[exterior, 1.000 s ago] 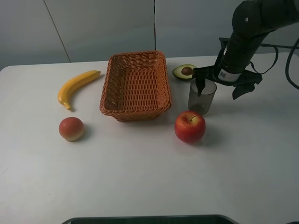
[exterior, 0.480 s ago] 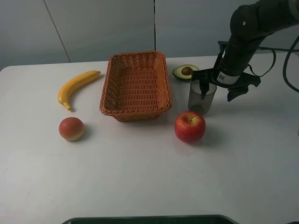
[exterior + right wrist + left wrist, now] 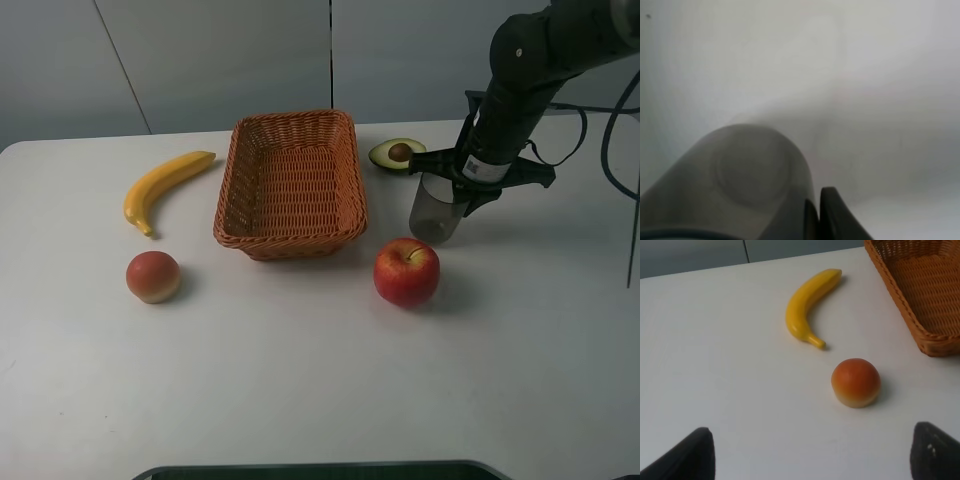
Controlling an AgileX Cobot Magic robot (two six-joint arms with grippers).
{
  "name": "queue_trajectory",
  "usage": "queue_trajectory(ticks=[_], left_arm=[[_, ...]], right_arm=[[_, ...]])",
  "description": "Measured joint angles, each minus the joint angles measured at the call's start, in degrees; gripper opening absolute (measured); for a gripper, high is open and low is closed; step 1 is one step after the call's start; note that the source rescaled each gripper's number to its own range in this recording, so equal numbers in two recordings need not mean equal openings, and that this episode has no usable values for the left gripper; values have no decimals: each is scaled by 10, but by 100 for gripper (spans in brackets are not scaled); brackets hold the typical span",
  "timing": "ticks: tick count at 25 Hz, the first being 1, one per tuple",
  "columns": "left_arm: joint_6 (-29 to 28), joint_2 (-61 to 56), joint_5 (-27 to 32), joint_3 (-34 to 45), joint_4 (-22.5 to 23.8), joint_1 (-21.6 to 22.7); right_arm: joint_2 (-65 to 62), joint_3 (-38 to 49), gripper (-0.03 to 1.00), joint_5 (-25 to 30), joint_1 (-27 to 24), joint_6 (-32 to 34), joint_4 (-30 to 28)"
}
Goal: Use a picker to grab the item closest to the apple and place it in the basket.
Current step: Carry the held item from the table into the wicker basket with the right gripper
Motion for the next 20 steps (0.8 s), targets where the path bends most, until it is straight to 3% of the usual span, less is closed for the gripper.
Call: queue_trajectory(ticks=[20], left_arm=[[0,0,0,0,0,0]], right_arm=[[-1,0,0,6,0,4,0]])
